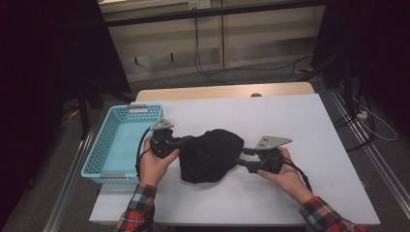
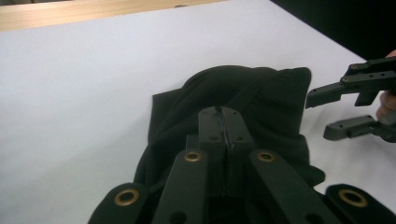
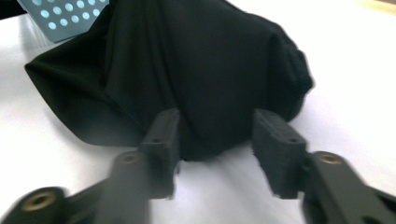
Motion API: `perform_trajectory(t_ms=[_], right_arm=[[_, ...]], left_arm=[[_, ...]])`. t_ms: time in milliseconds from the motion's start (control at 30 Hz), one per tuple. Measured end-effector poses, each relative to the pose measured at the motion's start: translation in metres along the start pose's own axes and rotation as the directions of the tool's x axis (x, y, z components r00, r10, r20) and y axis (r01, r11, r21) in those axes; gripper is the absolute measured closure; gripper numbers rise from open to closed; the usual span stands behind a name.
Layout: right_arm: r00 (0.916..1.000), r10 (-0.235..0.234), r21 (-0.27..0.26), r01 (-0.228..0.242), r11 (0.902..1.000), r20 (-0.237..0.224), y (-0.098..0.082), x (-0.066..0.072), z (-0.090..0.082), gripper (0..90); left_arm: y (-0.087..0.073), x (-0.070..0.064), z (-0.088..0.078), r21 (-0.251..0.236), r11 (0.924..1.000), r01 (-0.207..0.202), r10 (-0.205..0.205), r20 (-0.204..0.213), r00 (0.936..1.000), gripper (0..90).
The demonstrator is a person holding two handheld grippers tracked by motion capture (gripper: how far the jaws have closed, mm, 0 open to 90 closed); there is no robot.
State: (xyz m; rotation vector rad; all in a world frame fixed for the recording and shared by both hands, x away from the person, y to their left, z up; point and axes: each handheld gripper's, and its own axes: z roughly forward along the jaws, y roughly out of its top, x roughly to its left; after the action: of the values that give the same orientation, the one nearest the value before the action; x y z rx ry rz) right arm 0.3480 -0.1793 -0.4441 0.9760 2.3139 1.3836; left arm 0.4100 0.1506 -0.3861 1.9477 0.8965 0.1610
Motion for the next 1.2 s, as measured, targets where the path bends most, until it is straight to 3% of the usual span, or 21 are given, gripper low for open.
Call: perform_trajectory(t_ms=[200,400,500,567,600,633,900,1200], right_arm=[[0.9998,-0.015,0.012,0.015,0.9998,0.011,0.002,0.000,0.012,37.0],[0.9997,-0.024,0.074,0.024,0.9970,0.005,0.003,-0.001,0.025,31.3],[0.9978,-0.053,0.131,0.048,0.9903,0.039,0.002,0.001,0.032,41.4],[0.9965,-0.054,0.139,0.045,0.9892,0.063,0.001,0.000,0.033,59.9],[0.9971,-0.042,0.129,0.034,0.9911,0.063,0.001,-0.001,0.032,73.4],[0.9978,-0.039,0.115,0.033,0.9928,0.053,0.002,-0.002,0.030,80.7],[0.9977,0.030,0.025,-0.031,0.9992,0.060,0.009,-0.014,0.001,83.2],[0.9963,0.071,-0.082,-0.067,0.9944,0.048,0.014,-0.022,-0.045,87.4]], left_arm=[[-0.002,0.002,0.003,0.012,0.9999,0.011,-0.011,-0.001,0.9999,88.6],[-0.002,0.002,0.003,0.011,0.9999,0.011,-0.011,-0.005,0.9999,88.6],[-0.002,0.000,0.004,0.021,0.9998,0.005,-0.005,0.002,1.0000,88.6],[-0.002,-0.001,0.004,0.027,0.9996,-0.010,0.010,0.003,0.9999,88.6],[-0.002,-0.002,0.004,0.027,0.9996,-0.010,0.010,-0.001,0.9999,88.6],[-0.002,-0.003,0.004,0.029,0.9994,-0.019,0.019,0.001,0.9998,88.6],[-0.001,-0.010,0.009,0.026,0.9993,-0.028,0.028,0.021,0.9994,88.6],[0.003,-0.026,0.023,0.038,0.9978,-0.053,0.050,0.084,0.9952,88.6]])
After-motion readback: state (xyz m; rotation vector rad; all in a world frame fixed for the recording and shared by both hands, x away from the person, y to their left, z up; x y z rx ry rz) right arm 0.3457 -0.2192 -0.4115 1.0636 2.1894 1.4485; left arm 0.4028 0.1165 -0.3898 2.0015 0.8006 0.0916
